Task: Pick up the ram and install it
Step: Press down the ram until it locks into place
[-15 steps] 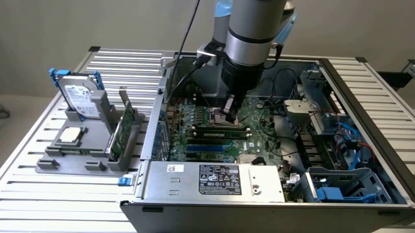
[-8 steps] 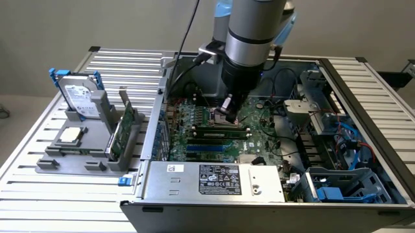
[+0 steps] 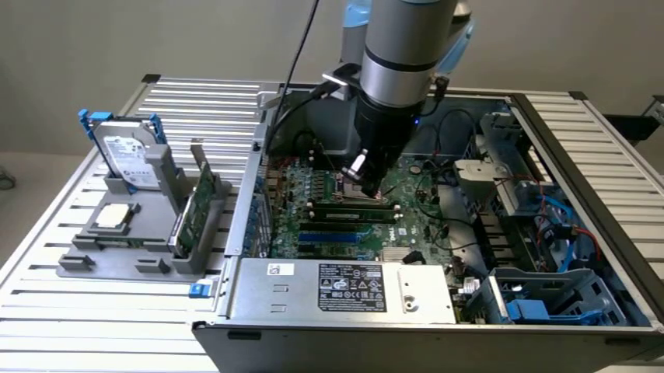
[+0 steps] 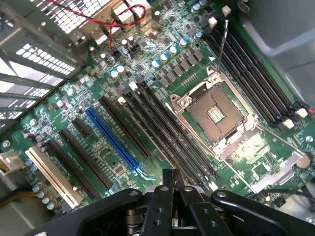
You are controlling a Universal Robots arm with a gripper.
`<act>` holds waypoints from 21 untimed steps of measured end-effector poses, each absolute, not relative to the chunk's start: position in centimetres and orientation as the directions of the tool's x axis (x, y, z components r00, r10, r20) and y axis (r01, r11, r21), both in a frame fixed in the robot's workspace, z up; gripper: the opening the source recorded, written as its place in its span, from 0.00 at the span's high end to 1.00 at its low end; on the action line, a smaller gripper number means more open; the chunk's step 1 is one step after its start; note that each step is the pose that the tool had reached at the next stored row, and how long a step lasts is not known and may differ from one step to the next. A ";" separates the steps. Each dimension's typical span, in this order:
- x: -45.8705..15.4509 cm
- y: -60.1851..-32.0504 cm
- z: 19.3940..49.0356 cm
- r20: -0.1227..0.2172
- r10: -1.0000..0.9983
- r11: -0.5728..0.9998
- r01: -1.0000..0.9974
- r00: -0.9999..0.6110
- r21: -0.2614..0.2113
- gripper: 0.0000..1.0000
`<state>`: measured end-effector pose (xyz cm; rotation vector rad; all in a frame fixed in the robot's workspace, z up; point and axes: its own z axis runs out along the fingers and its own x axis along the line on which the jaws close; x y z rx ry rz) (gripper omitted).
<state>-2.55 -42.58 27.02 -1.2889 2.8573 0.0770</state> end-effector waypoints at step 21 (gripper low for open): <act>-2.5 -42.6 26.8 0.006 -0.534 0.844 -0.533 -0.845 0.059 0.89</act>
